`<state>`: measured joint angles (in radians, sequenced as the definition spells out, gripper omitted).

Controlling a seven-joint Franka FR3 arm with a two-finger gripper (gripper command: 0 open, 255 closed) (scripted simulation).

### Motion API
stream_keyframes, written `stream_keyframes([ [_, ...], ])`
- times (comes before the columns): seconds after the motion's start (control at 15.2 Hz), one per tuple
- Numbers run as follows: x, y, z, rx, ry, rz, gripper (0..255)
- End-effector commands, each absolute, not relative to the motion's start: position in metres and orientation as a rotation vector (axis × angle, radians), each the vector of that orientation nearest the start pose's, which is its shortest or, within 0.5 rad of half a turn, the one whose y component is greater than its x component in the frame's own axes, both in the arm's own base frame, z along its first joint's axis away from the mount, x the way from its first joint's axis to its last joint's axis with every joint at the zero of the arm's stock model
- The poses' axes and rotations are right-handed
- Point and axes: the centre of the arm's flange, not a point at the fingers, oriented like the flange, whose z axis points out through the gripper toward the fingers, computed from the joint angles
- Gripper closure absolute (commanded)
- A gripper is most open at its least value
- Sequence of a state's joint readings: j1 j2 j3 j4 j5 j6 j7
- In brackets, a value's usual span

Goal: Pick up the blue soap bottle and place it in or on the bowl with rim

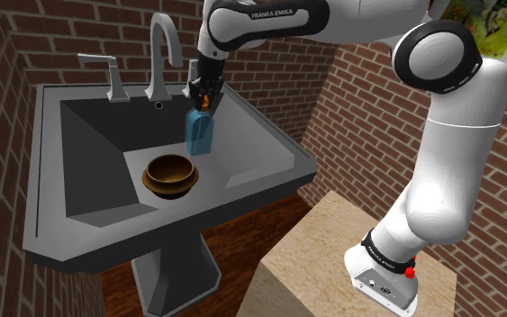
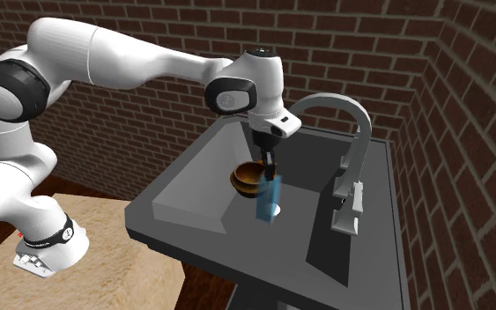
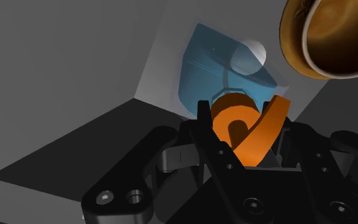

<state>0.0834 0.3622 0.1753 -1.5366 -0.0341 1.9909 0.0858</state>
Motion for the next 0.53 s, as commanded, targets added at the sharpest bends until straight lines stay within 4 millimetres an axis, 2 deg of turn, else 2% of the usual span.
stream_keyframes([
  [0.0,0.657,0.157,0.470,-3.081,-0.264,-0.141,255],
  [0.46,0.657,0.157,0.507,-3.081,-0.264,-0.141,255],
])
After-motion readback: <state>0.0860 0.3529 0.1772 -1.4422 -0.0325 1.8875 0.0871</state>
